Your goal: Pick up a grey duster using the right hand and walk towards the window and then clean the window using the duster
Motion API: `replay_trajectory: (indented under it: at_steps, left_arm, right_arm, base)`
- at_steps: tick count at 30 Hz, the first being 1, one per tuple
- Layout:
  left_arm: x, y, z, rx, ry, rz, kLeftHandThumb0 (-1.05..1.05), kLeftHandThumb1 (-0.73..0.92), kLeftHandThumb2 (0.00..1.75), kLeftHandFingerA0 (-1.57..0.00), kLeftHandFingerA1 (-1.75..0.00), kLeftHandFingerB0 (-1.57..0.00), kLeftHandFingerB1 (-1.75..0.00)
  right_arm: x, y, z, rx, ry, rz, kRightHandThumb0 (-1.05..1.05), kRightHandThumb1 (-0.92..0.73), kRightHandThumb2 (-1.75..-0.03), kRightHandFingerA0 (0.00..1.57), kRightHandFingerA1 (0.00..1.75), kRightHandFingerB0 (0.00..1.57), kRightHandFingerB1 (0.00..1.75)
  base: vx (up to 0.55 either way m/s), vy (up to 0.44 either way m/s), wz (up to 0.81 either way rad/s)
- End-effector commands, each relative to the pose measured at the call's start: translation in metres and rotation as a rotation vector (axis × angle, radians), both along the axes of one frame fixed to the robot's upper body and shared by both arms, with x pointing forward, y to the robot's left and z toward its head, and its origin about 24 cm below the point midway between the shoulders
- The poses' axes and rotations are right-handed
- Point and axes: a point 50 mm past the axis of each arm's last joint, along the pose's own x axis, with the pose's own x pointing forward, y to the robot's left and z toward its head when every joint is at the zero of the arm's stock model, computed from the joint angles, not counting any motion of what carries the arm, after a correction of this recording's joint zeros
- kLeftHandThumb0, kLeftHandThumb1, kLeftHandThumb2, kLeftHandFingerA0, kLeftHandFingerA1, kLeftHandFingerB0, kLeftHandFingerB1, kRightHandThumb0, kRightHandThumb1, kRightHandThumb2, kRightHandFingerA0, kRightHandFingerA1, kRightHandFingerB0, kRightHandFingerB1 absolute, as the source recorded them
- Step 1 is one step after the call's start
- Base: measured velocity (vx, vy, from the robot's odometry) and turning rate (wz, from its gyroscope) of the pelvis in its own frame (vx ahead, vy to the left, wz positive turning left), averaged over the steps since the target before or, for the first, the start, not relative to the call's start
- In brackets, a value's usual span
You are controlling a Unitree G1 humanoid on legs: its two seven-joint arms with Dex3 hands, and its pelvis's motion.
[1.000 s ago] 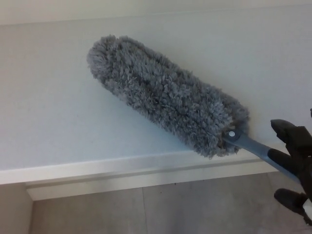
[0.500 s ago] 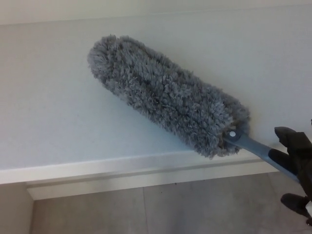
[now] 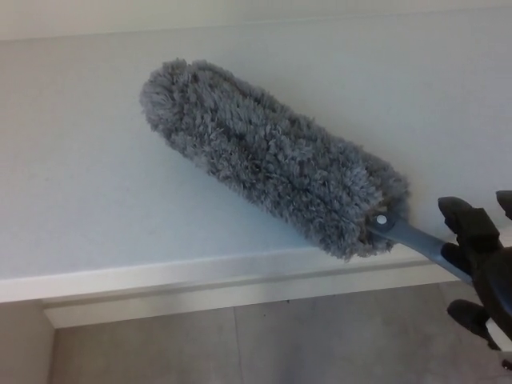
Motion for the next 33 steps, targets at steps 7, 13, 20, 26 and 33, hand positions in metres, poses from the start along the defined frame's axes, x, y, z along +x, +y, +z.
replay_trajectory:
  at_steps: [7, 13, 20, 26, 33]
  left_arm:
    - [-0.002, 0.007, 0.007, 0.092, -0.035, 0.007, -0.15, 0.63, 0.88, -1.00, -1.20, -0.87, -0.96]
    - [-0.003, 0.006, 0.006, 0.087, -0.048, 0.024, -0.12, 0.61, 0.90, -1.01, -1.21, -0.88, -0.97]
    - [-0.008, 0.004, 0.007, 0.097, -0.027, -0.007, -0.10, 0.60, 0.96, -0.98, -1.21, -0.87, -1.01]
    - [-0.014, 0.001, 0.006, 0.093, -0.010, -0.025, -0.12, 0.54, 1.03, -1.04, -1.14, -0.91, -0.99]
    - [-0.020, -0.002, 0.007, 0.099, 0.025, -0.060, -0.13, 0.54, 1.05, -1.08, -1.16, -0.91, -0.99]
  right_arm:
    - [0.005, 0.011, -0.004, -0.036, -0.026, 0.028, -0.45, -0.65, -0.60, 0.55, 0.85, 0.16, 0.30]
    - [0.011, 0.003, -0.014, 0.067, -0.079, 0.029, -0.07, -0.69, -0.73, 0.90, 1.75, 0.38, 0.43]
    - [0.018, -0.021, -0.017, 0.032, -0.091, -0.071, -0.21, -0.74, -0.66, 0.92, 1.74, 0.82, 0.63]
    - [0.024, -0.030, -0.012, -0.004, -0.093, -0.108, -0.26, -0.74, -0.65, 0.85, 1.75, 0.83, 0.62]
    - [0.026, -0.030, -0.005, 0.068, -0.170, -0.109, -0.25, -0.75, -0.87, 0.87, 1.75, 0.80, 0.91]
  base:
    - [-0.01, -0.002, 0.00]
    - [-0.09, -0.012, 0.01]
    - [-0.01, -0.002, 0.01]
    - [0.00, 0.000, 0.00]
    - [0.00, 0.000, 0.00]
